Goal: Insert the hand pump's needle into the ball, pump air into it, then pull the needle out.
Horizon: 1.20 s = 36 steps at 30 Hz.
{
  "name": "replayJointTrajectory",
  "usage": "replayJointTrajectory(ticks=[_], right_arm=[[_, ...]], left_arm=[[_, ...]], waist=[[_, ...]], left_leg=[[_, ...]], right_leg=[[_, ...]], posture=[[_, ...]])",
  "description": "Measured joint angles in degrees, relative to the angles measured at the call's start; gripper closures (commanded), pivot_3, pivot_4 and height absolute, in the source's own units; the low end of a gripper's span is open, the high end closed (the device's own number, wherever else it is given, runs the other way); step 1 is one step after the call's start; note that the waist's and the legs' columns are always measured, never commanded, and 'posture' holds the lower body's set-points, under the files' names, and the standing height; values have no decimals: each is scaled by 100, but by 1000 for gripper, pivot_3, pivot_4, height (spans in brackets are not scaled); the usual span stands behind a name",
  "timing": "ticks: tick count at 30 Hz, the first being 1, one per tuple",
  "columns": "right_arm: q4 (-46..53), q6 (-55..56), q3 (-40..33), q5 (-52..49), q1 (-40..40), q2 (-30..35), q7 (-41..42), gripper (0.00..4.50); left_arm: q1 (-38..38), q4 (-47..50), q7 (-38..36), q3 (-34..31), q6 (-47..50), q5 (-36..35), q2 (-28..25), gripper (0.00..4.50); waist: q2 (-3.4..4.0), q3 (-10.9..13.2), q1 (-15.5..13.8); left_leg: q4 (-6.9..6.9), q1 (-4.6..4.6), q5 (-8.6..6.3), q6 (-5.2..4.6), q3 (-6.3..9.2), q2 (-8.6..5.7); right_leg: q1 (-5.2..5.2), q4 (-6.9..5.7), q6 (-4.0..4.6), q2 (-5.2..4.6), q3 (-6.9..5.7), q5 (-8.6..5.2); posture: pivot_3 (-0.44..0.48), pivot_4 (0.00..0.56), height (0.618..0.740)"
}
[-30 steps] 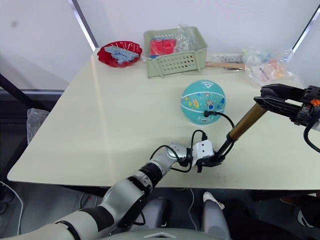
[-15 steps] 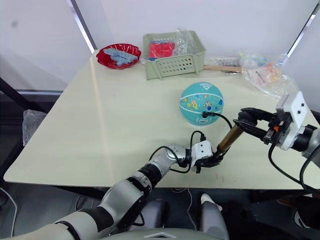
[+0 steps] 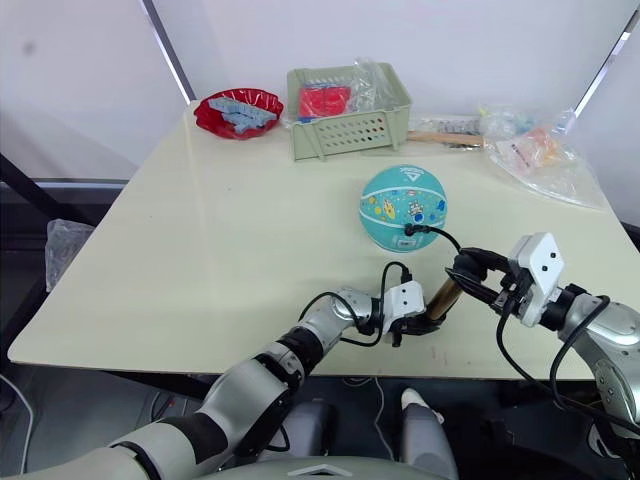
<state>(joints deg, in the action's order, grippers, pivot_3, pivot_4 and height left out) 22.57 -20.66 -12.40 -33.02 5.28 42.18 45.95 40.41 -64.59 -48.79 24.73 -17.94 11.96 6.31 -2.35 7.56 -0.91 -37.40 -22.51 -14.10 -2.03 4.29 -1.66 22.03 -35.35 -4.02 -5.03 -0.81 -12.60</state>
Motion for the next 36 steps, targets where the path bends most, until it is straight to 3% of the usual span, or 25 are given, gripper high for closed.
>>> replayJointTrajectory(ticks=[7,14,25,30,36], right_arm=[[5,-732,-599,-695,-140,421,133,2821],[23,-1791,-1432,-1701,-644,1262,241,2821],[-45,-2737,-2133,-2448,-1308,2055,255,2821],[-43,-2898,-2224,-2592,-1404,2141,253,2821],[147,-2591,-2224,-2381,-1095,1774,235,2867]], left_arm=[[22,53,-28,-1,-47,-23,58,3312],[52,65,-93,-10,-46,-54,62,3312],[58,65,-96,-10,-43,-55,60,3312],[47,65,-95,-7,-44,-53,58,3312],[36,60,-68,1,-41,-49,47,3312]], waist=[[50,36,-13],[90,67,-22],[97,81,-22],[99,82,-22],[79,72,-20]], left_leg=[[0,-20,5,-10,1,-12],[0,-32,15,-27,4,-13],[2,-41,15,-27,6,-12],[2,-43,15,-27,5,-12],[3,-38,15,-27,6,-11]], right_leg=[[5,6,-6,3,-6,3],[5,27,-5,3,-14,3],[4,46,-13,2,-16,8],[4,48,-13,1,-15,8],[2,46,-16,2,-15,10]], posture=[[0,150,737],[0,150,737],[0,150,737],[0,150,737],[0,150,737]])
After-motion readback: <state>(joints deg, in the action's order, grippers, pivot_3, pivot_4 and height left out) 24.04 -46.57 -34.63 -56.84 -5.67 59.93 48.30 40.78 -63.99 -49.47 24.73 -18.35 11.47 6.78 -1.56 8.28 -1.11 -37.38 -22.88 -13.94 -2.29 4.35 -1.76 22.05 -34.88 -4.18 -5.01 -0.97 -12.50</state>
